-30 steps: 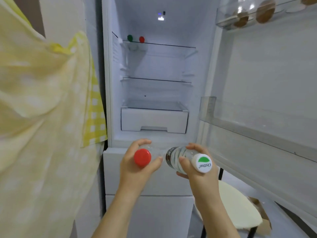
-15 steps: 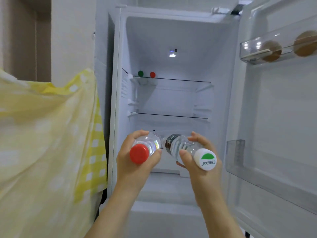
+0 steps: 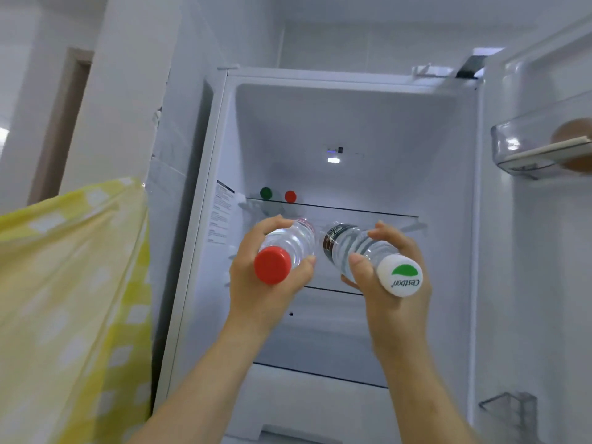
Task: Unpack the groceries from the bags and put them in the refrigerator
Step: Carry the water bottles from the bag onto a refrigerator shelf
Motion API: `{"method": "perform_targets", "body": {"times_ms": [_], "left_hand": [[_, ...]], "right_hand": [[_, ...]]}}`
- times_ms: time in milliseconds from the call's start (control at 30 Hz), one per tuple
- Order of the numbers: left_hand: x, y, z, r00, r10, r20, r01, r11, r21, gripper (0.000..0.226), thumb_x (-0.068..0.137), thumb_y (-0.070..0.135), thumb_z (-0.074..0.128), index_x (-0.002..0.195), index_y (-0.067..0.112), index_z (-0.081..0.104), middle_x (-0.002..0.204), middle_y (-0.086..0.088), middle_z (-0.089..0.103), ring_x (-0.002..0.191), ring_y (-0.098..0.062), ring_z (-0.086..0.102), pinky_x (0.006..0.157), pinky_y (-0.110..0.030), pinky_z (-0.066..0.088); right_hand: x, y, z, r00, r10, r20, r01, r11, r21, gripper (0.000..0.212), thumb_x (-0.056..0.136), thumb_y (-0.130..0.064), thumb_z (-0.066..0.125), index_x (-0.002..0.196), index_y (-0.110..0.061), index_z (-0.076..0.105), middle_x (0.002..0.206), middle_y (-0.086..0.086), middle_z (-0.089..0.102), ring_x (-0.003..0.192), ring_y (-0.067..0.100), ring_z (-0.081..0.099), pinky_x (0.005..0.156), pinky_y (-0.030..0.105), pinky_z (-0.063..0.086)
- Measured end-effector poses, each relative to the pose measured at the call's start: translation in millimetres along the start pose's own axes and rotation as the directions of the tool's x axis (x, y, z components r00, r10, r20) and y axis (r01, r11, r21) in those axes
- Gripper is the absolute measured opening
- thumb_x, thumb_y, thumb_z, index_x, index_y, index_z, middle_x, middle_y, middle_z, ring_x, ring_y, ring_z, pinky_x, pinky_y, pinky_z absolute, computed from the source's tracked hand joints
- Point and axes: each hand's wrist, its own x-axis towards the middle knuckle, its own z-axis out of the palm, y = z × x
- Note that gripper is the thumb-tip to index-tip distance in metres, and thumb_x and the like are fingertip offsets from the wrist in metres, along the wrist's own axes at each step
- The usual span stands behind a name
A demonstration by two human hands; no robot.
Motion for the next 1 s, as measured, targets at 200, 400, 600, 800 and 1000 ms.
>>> {"method": "perform_targets", "body": {"times_ms": [200, 400, 600, 800, 1000], "left_hand": [[46.7, -19.3, 20.7, 0.997, 0.067, -0.033, -0.068, 0.997, -0.042, 0.045, 0.056, 0.030, 0.075, 0.094, 0.041, 0.054, 0.096, 0.036, 0.057, 0.092, 0.009, 0.055, 0.078, -0.010, 0.045], [96.4, -46.1, 35.0, 0.998, 0.065, -0.008, -0.066, 0.994, -0.085, 0.043, 0.059, 0.020, 0.073, 0.092, 0.040, 0.054, 0.088, 0.041, 0.055, 0.081, 0.010, 0.055, 0.080, -0.033, 0.054], [138.8, -74.7, 51.7, 1.000, -0.007, 0.019, 0.009, 0.994, -0.113, 0.039, 0.056, 0.024, 0.071, 0.087, 0.041, 0.056, 0.080, 0.036, 0.056, 0.080, 0.005, 0.056, 0.082, -0.037, 0.055], [168.9, -96.1, 64.2, 0.994, -0.102, 0.049, 0.109, 0.978, -0.178, 0.036, 0.054, 0.022, 0.071, 0.085, 0.036, 0.058, 0.082, 0.019, 0.054, 0.085, -0.016, 0.058, 0.074, -0.049, 0.057], [192.9, -112.3, 73.9, 0.983, -0.094, 0.155, 0.109, 0.990, -0.091, 0.035, 0.066, 0.015, 0.077, 0.090, 0.032, 0.057, 0.083, 0.012, 0.056, 0.091, -0.029, 0.060, 0.071, -0.046, 0.058]], "right_hand": [[44.7, 25.8, 12.6, 0.987, -0.149, 0.057, 0.151, 0.988, -0.030, 0.033, 0.068, -0.035, 0.067, 0.094, -0.053, 0.058, 0.114, -0.021, 0.055, 0.115, 0.018, 0.053, 0.087, 0.056, 0.049], [88.9, 53.3, 27.2, 0.988, -0.156, 0.017, 0.156, 0.987, -0.034, 0.032, 0.065, -0.034, 0.067, 0.092, -0.049, 0.058, 0.114, -0.005, 0.056, 0.109, 0.023, 0.057, 0.086, 0.055, 0.050], [121.0, 77.9, 42.2, 0.989, -0.147, 0.024, 0.149, 0.983, -0.103, 0.031, 0.064, -0.033, 0.067, 0.091, -0.045, 0.057, 0.109, 0.002, 0.059, 0.099, 0.022, 0.059, 0.083, 0.054, 0.051], [151.8, 91.2, 49.8, 0.999, 0.033, 0.018, -0.032, 0.999, -0.029, 0.027, 0.071, -0.011, 0.068, 0.082, -0.031, 0.055, 0.076, -0.019, 0.055, 0.076, 0.011, 0.056, 0.063, 0.043, 0.057], [177.7, 109.9, 53.8, 0.993, 0.119, 0.013, -0.118, 0.991, -0.061, 0.027, 0.082, -0.001, 0.060, 0.081, -0.028, 0.053, 0.079, -0.007, 0.055, 0.076, 0.014, 0.056, 0.058, 0.032, 0.057]]}}
